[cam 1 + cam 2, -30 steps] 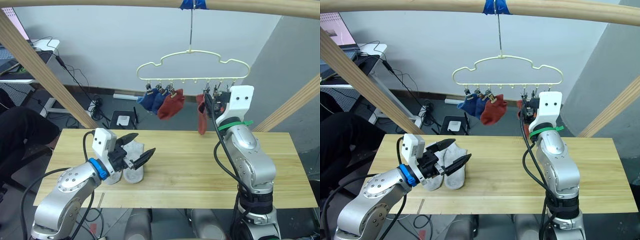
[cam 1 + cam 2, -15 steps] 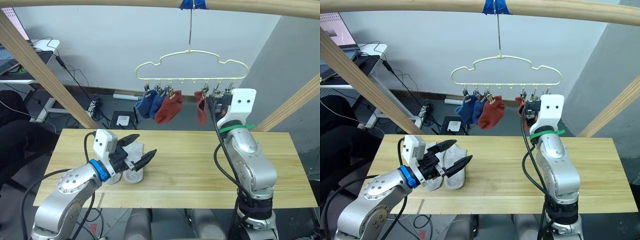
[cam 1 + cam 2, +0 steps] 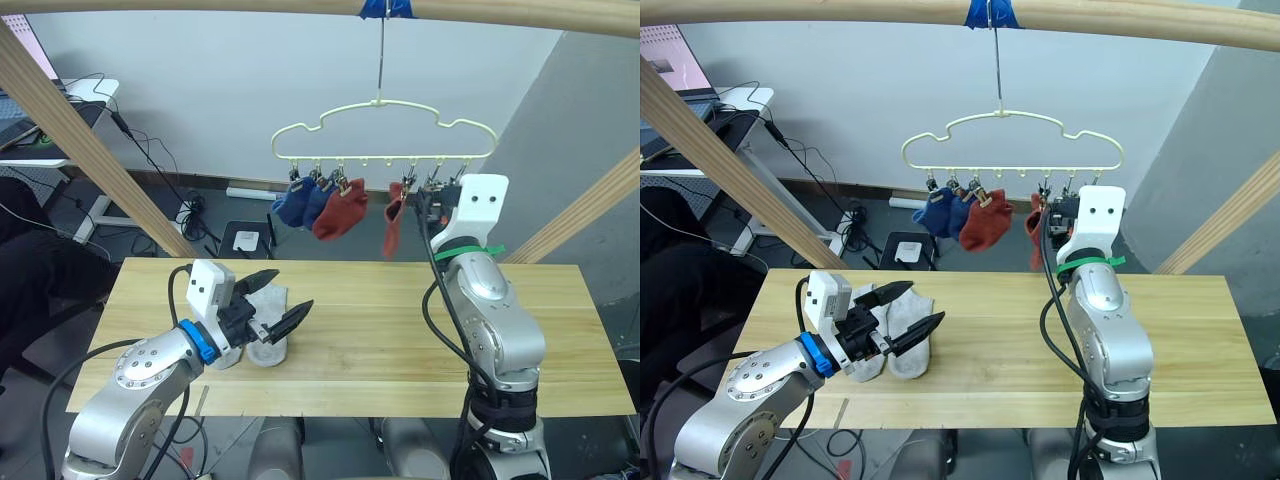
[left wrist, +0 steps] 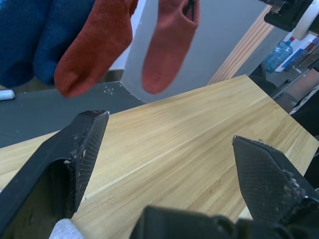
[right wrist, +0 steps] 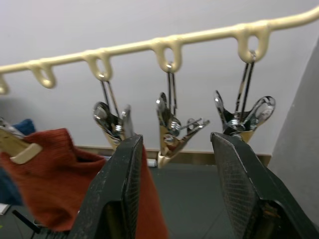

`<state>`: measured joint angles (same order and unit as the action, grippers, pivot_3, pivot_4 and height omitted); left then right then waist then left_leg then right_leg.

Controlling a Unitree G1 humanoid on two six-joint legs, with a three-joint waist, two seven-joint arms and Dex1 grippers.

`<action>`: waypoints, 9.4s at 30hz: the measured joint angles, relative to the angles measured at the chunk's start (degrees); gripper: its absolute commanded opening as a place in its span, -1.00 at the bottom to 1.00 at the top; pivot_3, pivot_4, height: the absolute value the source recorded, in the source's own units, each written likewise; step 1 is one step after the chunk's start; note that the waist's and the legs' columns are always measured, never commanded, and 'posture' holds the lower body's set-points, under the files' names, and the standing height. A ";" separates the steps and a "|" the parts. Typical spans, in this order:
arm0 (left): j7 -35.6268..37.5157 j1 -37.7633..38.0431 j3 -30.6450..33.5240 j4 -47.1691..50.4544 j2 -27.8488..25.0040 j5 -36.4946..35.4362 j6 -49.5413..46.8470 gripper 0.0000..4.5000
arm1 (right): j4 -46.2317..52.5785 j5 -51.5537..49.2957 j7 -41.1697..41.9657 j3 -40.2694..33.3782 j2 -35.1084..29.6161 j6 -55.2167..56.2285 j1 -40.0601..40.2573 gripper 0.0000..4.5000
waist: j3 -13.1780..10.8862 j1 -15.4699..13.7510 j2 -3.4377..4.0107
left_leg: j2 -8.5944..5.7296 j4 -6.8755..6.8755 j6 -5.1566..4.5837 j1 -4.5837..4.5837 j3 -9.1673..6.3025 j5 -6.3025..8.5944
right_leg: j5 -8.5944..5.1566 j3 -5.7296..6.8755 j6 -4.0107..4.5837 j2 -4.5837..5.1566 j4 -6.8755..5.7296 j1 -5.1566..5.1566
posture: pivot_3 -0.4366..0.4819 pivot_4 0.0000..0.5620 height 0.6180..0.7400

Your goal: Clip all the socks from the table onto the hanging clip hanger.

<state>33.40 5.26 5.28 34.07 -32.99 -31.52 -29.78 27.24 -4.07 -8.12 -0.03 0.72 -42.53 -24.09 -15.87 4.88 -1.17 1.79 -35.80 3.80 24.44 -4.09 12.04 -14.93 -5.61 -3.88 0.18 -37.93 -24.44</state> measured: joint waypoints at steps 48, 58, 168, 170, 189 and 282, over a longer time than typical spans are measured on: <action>-0.21 1.52 -0.49 1.72 0.13 0.55 0.05 1.00 | -3.78 -1.25 -1.32 -4.27 3.19 -1.88 -5.66 0.24 | -0.61 0.02 0.00 | 0.00 0.08 0.00 0.05 -0.01 0.00 | -0.02 0.02 0.04 0.01 -0.02 -0.12 | -0.13 0.08 1.00; -0.09 1.31 -0.49 1.73 0.08 0.58 0.05 1.00 | -2.10 -0.74 -4.05 -3.14 6.36 -3.05 -4.19 0.24 | -0.64 -0.08 0.01 | 0.00 0.08 0.00 0.40 0.00 0.00 | -0.01 0.02 0.05 0.02 -0.08 -0.57 | -0.13 0.08 1.00; -0.18 3.52 -0.60 4.92 0.13 1.24 0.24 1.00 | -5.79 -14.92 -12.08 -1.12 7.61 5.06 -6.10 0.24 | -0.63 -0.18 0.01 | 0.01 0.01 0.00 0.41 0.01 -0.01 | 0.17 0.02 0.33 0.01 -0.23 -0.59 | -0.06 0.08 1.00; -0.18 3.45 -0.60 4.92 0.13 1.24 0.24 1.00 | -5.79 -14.91 -12.06 -1.12 7.61 5.06 -6.10 0.24 | -0.63 -0.18 0.01 | 0.00 0.00 0.00 0.41 0.01 -0.01 | 0.17 0.02 0.33 0.01 -0.23 -0.59 | -0.06 0.08 1.00; -0.22 3.35 -0.60 4.92 0.13 1.25 0.21 1.00 | -6.06 -13.37 -12.00 -0.97 7.65 5.20 -6.13 0.24 | -0.63 -0.18 0.01 | 0.01 0.01 0.00 0.41 0.01 -0.01 | 0.16 0.02 0.32 0.00 -0.22 -0.59 | -0.04 0.09 1.00; 2.56 -17.28 -11.84 -47.61 4.17 27.66 17.87 0.92 | -7.31 -40.60 17.06 -14.49 -22.06 -22.48 -12.63 -0.91 | -1.08 0.35 -0.05 | -0.06 -0.30 -0.01 0.40 0.11 -0.02 | 0.27 -0.07 0.24 0.00 -0.80 -0.66 | -0.35 -0.07 1.00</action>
<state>35.96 -12.02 -6.56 -13.54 -28.82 -3.86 -11.90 19.93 -44.67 8.94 -14.51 -21.34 -65.02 -36.72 -16.95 5.23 -1.22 1.72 -36.10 3.80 24.84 -3.98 12.02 -14.66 -5.68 -3.64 0.17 -38.72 -25.11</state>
